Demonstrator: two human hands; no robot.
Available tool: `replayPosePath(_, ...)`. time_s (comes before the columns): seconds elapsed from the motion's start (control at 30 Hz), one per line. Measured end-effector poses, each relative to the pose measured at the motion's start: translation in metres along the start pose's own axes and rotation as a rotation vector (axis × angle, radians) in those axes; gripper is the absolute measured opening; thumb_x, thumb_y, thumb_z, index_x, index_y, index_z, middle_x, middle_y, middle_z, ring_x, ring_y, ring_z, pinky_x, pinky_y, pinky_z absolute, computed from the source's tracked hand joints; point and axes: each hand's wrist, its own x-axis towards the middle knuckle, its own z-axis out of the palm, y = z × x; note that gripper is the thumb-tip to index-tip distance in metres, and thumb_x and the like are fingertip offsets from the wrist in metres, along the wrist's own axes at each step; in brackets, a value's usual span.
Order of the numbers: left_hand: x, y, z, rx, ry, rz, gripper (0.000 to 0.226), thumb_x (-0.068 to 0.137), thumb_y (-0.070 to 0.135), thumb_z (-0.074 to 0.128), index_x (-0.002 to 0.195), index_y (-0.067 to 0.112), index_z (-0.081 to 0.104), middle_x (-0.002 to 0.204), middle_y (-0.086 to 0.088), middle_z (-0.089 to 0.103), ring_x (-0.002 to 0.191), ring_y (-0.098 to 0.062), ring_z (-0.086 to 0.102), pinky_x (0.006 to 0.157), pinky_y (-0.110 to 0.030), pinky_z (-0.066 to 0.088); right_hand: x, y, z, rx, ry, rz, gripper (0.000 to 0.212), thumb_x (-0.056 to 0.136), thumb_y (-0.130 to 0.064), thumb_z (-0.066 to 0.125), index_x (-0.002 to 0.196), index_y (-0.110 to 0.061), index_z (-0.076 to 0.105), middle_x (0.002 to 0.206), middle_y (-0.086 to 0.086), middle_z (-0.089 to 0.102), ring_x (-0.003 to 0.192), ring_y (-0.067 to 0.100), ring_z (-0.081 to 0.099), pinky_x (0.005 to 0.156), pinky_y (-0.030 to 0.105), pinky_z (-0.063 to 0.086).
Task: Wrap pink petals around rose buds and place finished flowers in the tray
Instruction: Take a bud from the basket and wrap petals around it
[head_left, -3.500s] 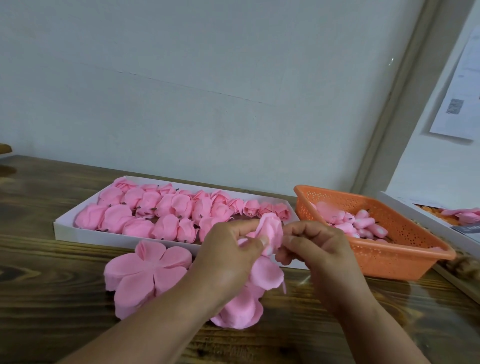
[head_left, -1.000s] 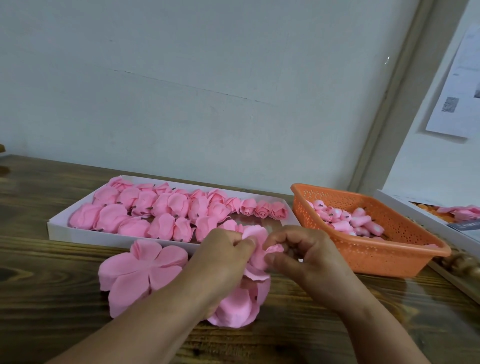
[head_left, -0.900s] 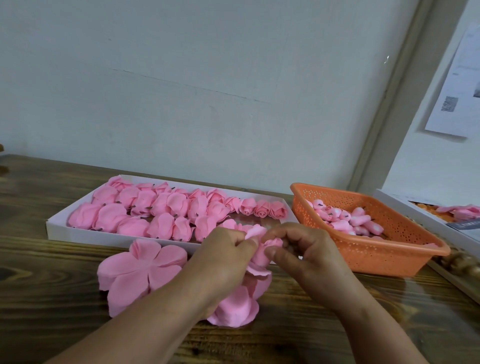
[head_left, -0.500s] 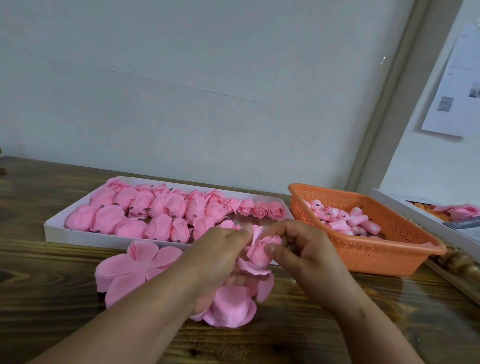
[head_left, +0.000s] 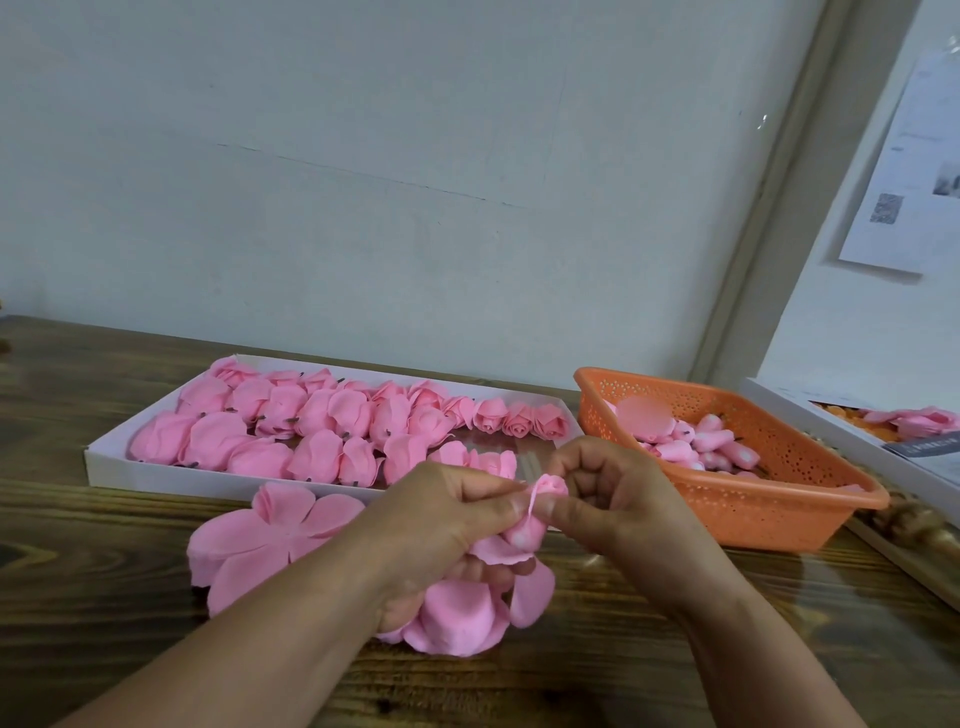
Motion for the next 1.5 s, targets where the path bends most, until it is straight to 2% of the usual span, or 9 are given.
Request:
replayPosePath(0.2,0.001,0.0,0.0,0.011,0.027,0.001,0.024,0.081,0.013,0.069,0.103,0.006,0.072,0.083,-0.01,0.075,0.072,-0.019,0.072,0.067,-0.029,0.059,-0.001,0.0,0.005,-0.053,0.06,0.007,0.011,0.085,-0.002,0.063,0.077,-0.004,0.056,0.05,-0.002,0.057,0.043,0.004,0.049,0.043,0.016,0.038)
replayPosePath(0.47,0.003,-0.003,0.0,0.212,0.119,0.112,0.013,0.089,0.021,0.066,0.097,0.018,0.076,0.085,-0.003,0.076,0.081,-0.019,0.074,0.082,-0.037,0.058,0.004,0.005,0.021,-0.118,0.245,0.018,0.013,0.081,0.004,0.064,0.071,0.003,0.057,0.047,0.007,0.055,0.037,0.008,0.048,0.039,0.018,0.037)
replayPosePath(0.57,0.005,0.003,-0.003,0.016,0.108,0.05,0.022,0.095,0.013,0.052,0.099,0.012,0.074,0.097,-0.016,0.073,0.089,-0.028,0.07,0.071,-0.035,0.057,0.004,0.002,0.016,-0.007,0.318,0.06,0.014,0.084,0.007,0.06,0.071,0.0,0.058,0.045,0.004,0.056,0.035,0.007,0.049,0.037,0.017,0.038)
replayPosePath(0.67,0.004,0.01,-0.005,-0.174,0.078,-0.021,0.027,0.09,-0.001,0.041,0.096,0.002,0.067,0.091,-0.021,0.073,0.08,-0.03,0.072,0.061,-0.032,0.058,0.004,0.003,0.01,0.008,0.345,0.054,0.012,0.085,0.006,0.06,0.074,0.0,0.058,0.048,0.006,0.059,0.036,0.012,0.048,0.037,0.022,0.039)
replayPosePath(0.73,0.003,0.01,-0.005,-0.179,0.043,-0.025,0.03,0.09,-0.009,0.038,0.087,0.001,0.066,0.088,-0.021,0.073,0.078,-0.029,0.073,0.059,-0.03,0.058,0.003,0.004,0.009,0.013,0.349,0.058,0.011,0.085,0.006,0.06,0.074,0.002,0.058,0.048,0.007,0.059,0.036,0.013,0.047,0.037,0.022,0.038)
replayPosePath(0.93,0.003,0.004,-0.008,-0.055,-0.041,0.049,0.02,0.083,-0.014,0.059,0.081,0.003,0.069,0.083,-0.017,0.073,0.076,-0.021,0.072,0.06,-0.025,0.057,0.003,0.004,0.006,0.021,0.33,0.06,0.018,0.084,0.004,0.061,0.069,-0.007,0.06,0.048,0.007,0.059,0.036,0.013,0.047,0.037,0.021,0.038)
replayPosePath(1.2,0.003,0.003,-0.007,0.12,0.052,0.147,0.003,0.088,0.004,0.063,0.089,0.006,0.065,0.074,-0.016,0.072,0.062,-0.02,0.07,0.055,-0.028,0.056,0.001,-0.001,0.008,0.0,0.215,0.069,0.022,0.083,0.007,0.059,0.067,-0.007,0.058,0.047,0.007,0.059,0.036,0.014,0.048,0.038,0.021,0.038)
replayPosePath(1.37,0.005,0.001,-0.006,0.183,0.124,0.174,0.018,0.086,0.008,0.067,0.097,0.013,0.052,0.065,-0.013,0.071,0.055,-0.02,0.067,0.053,-0.028,0.056,0.0,-0.003,0.01,0.002,0.164,0.072,0.013,0.083,0.006,0.06,0.072,0.0,0.058,0.048,0.007,0.059,0.036,0.015,0.048,0.039,0.02,0.038)
replayPosePath(1.5,0.006,-0.006,-0.002,0.248,0.249,0.257,0.022,0.086,0.015,0.069,0.09,0.017,0.048,0.064,-0.01,0.072,0.057,-0.021,0.069,0.058,-0.033,0.056,0.002,0.0,0.014,0.006,0.22,0.06,0.02,0.083,0.007,0.06,0.068,-0.006,0.058,0.048,0.009,0.058,0.035,0.015,0.047,0.038,0.02,0.037)
